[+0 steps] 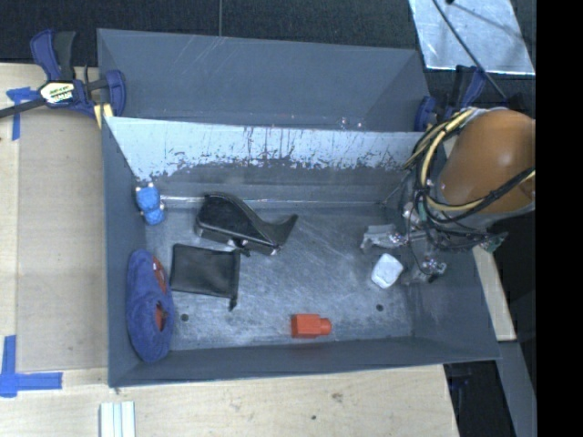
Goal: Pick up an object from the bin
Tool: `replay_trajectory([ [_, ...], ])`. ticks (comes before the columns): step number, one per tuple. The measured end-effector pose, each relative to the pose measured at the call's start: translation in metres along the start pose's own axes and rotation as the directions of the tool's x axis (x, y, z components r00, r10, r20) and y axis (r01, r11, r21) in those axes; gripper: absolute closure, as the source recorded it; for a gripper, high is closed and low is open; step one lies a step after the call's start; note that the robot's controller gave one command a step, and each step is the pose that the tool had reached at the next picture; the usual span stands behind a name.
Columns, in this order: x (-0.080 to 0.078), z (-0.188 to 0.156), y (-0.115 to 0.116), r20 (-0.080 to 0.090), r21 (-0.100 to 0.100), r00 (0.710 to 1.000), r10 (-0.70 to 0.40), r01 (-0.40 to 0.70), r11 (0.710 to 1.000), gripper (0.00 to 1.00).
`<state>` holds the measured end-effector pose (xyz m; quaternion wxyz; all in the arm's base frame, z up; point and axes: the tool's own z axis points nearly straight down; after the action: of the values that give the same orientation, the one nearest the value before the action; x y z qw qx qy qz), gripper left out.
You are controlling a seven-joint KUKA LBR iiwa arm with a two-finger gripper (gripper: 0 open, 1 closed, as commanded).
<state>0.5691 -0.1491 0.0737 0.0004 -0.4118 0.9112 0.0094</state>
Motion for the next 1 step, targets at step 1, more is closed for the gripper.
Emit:
replay_trajectory([
  [1, -0.0036, -0.0019, -0.0005, 0.007, 0.010, 1.000, -0.007, 0.007, 1.000, 1.00],
])
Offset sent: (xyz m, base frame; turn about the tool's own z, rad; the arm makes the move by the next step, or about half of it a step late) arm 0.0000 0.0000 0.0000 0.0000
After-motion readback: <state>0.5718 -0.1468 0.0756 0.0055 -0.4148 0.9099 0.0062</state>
